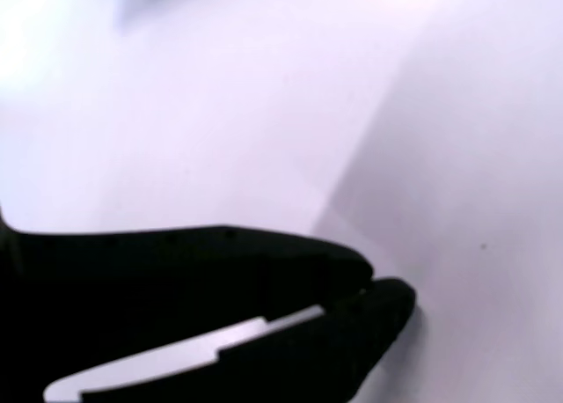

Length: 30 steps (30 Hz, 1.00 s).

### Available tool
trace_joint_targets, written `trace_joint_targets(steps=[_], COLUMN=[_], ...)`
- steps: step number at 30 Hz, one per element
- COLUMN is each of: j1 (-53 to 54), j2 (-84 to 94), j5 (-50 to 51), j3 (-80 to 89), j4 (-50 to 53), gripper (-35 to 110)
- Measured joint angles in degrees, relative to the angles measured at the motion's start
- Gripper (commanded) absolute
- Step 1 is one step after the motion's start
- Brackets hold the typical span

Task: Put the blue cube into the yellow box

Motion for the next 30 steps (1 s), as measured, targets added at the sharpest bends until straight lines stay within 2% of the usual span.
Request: trace_joint_targets(steps=[10,12,14,30], j1=[-5.36,-5.19,-5.89,-19.78], j2=[-1.93,-5.36,-10.63,-56.25], j5=[-0.62,1.67,5.36,42.01], j3=[-0.97,-1.58,-5.01,-56.60], j4=[-4.83,-5.89,-6.42,-5.10], gripper=[1,6,15,38])
